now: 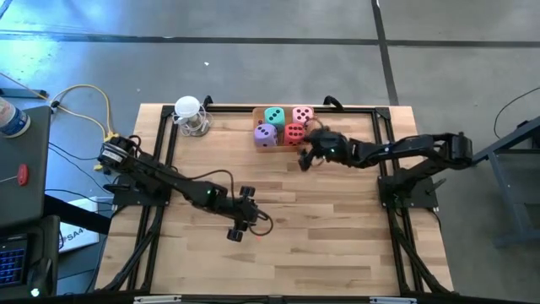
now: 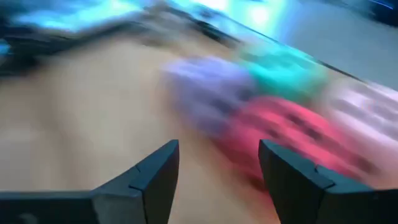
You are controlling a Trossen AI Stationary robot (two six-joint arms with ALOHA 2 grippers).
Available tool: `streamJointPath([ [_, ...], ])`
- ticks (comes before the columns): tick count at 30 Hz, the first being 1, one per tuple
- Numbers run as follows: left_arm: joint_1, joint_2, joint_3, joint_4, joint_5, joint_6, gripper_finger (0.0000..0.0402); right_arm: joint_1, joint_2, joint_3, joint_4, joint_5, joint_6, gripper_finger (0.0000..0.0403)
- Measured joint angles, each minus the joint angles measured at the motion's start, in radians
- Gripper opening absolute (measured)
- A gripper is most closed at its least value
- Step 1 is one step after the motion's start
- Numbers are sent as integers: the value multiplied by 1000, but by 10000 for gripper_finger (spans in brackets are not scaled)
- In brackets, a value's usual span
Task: Pick & Place Dice
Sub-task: Put the orange die into the orange bin
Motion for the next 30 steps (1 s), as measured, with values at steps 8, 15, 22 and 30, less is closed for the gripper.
streamJointPath([
  [8, -8, 0, 0, -1, -6, -47, 183, 205, -70, 2, 232, -153, -109, 212],
  [15, -70, 0, 0, 6, 2, -130, 183, 435, -85, 2, 269, -132, -192, 205],
  [22, -168, 0, -18, 38, -88, -163, 183, 613, -81, 2, 269, -49, -144, 205],
  [30, -222, 2, -158, 316, -144, -194, 183, 753, -81, 2, 269, 5, -47, 205],
])
